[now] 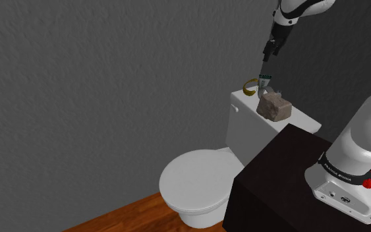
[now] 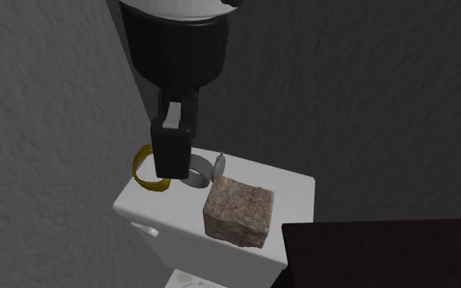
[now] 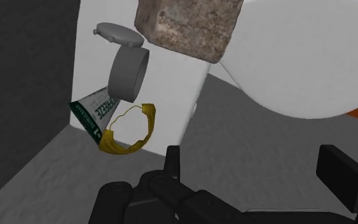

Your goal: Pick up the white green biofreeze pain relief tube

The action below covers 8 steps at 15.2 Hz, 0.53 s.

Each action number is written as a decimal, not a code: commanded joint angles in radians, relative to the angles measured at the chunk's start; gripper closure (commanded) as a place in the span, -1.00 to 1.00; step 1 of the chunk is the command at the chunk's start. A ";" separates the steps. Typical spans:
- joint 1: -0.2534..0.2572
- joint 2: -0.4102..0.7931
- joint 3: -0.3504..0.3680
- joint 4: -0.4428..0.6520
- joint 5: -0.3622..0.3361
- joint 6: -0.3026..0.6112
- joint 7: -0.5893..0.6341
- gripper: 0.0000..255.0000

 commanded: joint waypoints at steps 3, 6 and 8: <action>0.013 0.153 -0.073 0.071 0.060 0.064 -0.127 -1.00; 0.015 0.279 -0.118 0.136 0.132 0.100 -0.234 -1.00; 0.007 0.367 -0.137 0.187 0.191 0.116 -0.309 -1.00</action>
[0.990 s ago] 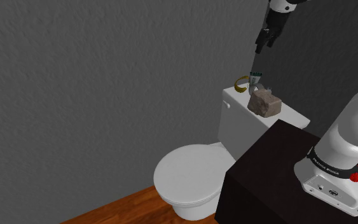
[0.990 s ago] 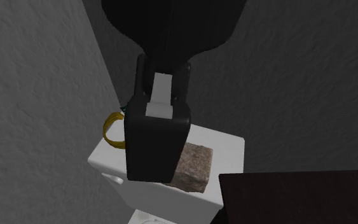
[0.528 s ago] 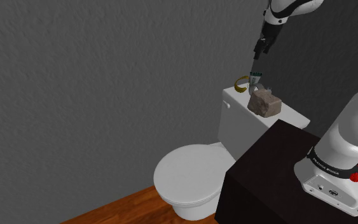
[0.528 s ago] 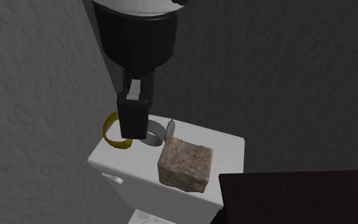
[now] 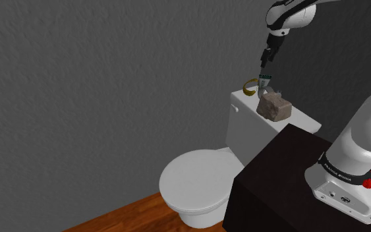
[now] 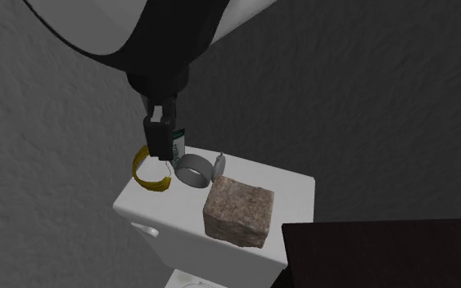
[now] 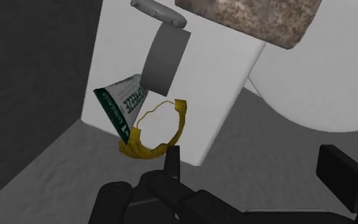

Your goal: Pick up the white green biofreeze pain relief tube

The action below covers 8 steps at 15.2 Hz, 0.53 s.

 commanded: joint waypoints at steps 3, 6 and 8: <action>-0.033 0.177 -0.017 0.113 0.121 0.018 -0.147 -1.00; -0.084 0.310 -0.002 0.214 0.203 0.016 -0.241 -1.00; -0.124 0.396 0.015 0.290 0.247 0.008 -0.293 -1.00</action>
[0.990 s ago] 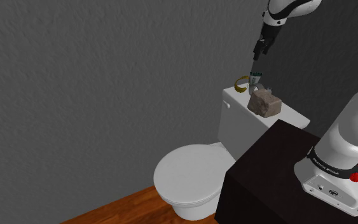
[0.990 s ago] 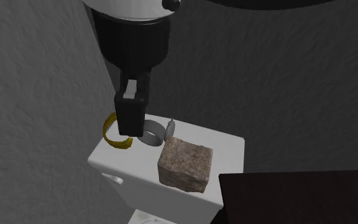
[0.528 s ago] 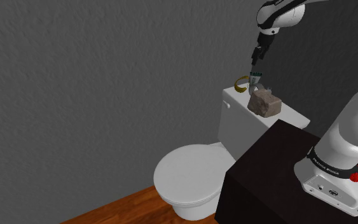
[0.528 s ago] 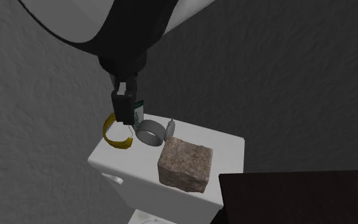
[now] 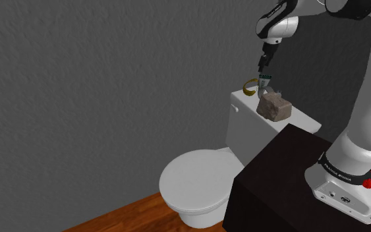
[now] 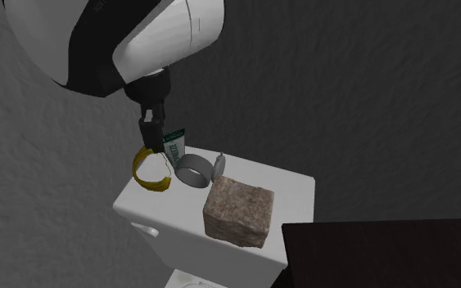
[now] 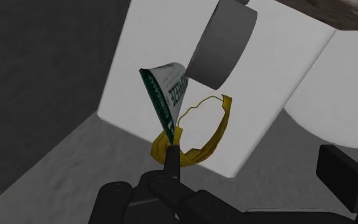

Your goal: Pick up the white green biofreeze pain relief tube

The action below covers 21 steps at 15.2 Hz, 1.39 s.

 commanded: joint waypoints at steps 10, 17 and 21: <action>-0.143 0.307 0.074 0.268 0.123 -0.009 -0.141 -1.00; -0.151 0.336 0.085 0.263 0.137 0.023 -0.150 1.00; -0.151 0.336 0.085 0.263 0.137 0.023 -0.150 1.00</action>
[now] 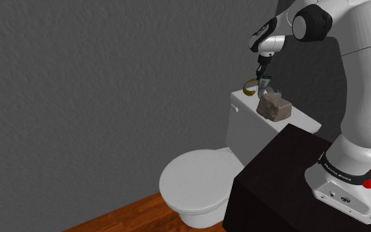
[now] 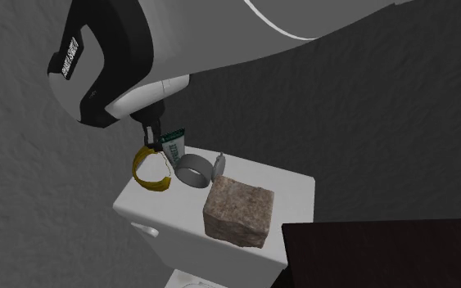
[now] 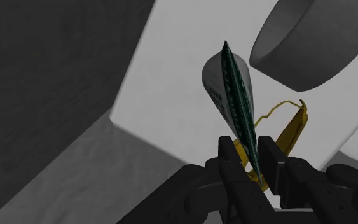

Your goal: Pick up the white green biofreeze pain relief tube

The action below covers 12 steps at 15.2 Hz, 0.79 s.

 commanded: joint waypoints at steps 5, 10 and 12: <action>0.003 -0.008 -0.003 -0.001 -0.004 -0.008 0.003 1.00; 0.012 -0.045 -0.018 0.011 -0.024 -0.055 0.015 1.00; 0.015 -0.059 -0.024 0.017 -0.032 -0.074 0.019 1.00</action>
